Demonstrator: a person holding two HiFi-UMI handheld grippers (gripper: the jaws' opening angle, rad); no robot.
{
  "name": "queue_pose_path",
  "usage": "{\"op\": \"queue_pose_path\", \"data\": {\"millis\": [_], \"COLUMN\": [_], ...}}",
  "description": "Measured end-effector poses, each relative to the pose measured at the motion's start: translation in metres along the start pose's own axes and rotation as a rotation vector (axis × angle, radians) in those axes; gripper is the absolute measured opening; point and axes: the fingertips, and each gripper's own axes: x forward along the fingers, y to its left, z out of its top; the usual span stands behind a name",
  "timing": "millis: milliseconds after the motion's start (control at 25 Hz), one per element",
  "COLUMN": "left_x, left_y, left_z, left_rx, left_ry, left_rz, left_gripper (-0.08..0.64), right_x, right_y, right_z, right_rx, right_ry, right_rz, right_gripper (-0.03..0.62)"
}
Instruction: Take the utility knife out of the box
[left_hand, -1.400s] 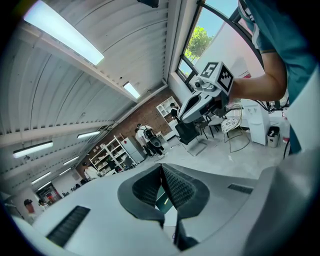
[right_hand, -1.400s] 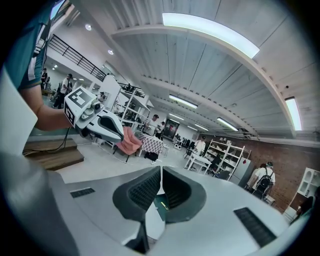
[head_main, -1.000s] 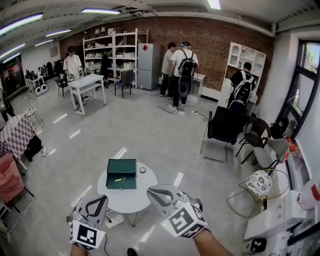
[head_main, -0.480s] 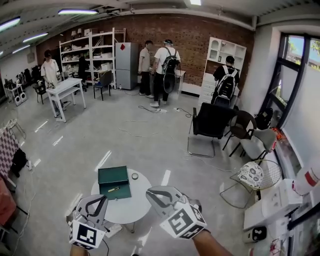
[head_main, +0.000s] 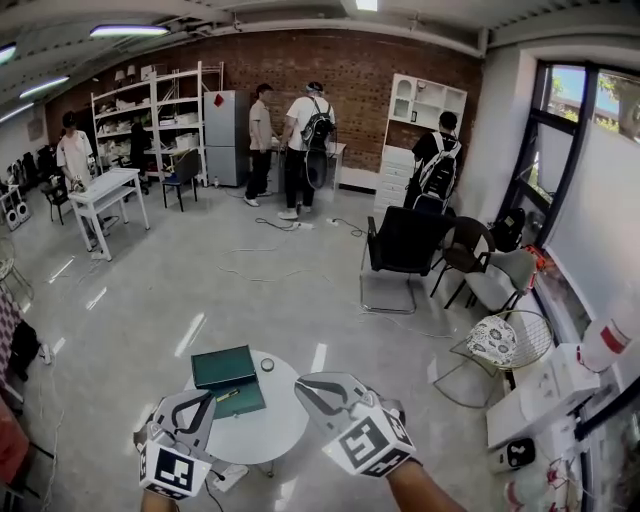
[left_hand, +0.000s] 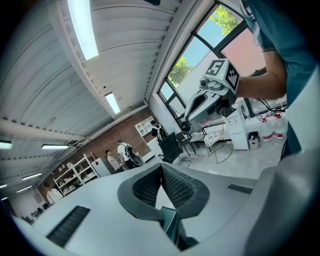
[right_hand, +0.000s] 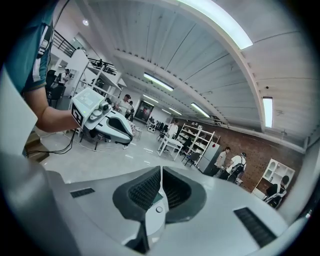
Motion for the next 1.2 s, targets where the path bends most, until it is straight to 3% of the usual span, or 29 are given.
{"op": "queue_pose_path", "data": {"millis": [240, 480, 760, 1200], "left_x": [-0.002, 0.001, -0.001, 0.061], "left_y": [0.033, 0.08, 0.121, 0.146], "left_z": [-0.018, -0.046, -0.081, -0.144], "left_rx": [0.004, -0.008, -0.016, -0.071], "left_ry": [-0.034, -0.016, 0.077, 0.202], "left_rz": [-0.016, 0.009, 0.081, 0.107], "left_gripper": [0.02, 0.018, 0.019, 0.02], "right_x": [0.031, 0.086, 0.156, 0.252], "right_y": [0.004, -0.008, -0.021, -0.057], "right_z": [0.019, 0.039, 0.06, 0.033], "right_rx": [-0.008, -0.009, -0.039, -0.058], "right_ry": [0.015, 0.008, -0.076, -0.12], "right_rz": [-0.026, -0.009, 0.089, 0.219], "right_gripper": [0.04, 0.04, 0.04, 0.04]}}
